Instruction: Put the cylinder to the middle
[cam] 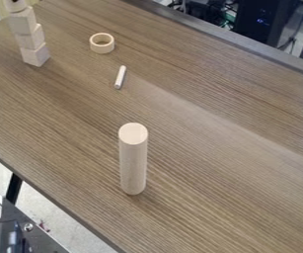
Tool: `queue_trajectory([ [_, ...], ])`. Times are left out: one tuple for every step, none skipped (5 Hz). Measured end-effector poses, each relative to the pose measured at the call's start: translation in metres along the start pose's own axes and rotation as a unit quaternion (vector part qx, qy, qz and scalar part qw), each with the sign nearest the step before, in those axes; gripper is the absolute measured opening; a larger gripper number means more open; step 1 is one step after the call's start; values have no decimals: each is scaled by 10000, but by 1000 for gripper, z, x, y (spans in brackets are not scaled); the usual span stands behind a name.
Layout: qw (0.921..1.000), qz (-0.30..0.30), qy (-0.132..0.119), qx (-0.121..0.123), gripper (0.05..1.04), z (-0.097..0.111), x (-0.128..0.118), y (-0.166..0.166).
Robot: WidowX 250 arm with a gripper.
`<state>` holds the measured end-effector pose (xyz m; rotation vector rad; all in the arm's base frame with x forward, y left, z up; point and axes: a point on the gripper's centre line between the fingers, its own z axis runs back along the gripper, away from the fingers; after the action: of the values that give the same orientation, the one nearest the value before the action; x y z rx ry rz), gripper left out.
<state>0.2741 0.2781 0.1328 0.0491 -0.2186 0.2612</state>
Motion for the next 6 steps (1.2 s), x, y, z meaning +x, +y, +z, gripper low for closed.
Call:
queue_trajectory([
  [10000, -30, -28, 12, 505, -1, -2, -2],
  [10000, -46, -86, -15, 505, 5, -5, -6],
  [9994, -89, -332, -32, 505, 23, -4, -13],
  [9985, -276, -460, -60, 505, 34, -13, -25],
  [9981, -529, -307, -105, 505, 25, -28, -42],
  [9956, -906, -121, -225, 505, 13, -43, -68],
])
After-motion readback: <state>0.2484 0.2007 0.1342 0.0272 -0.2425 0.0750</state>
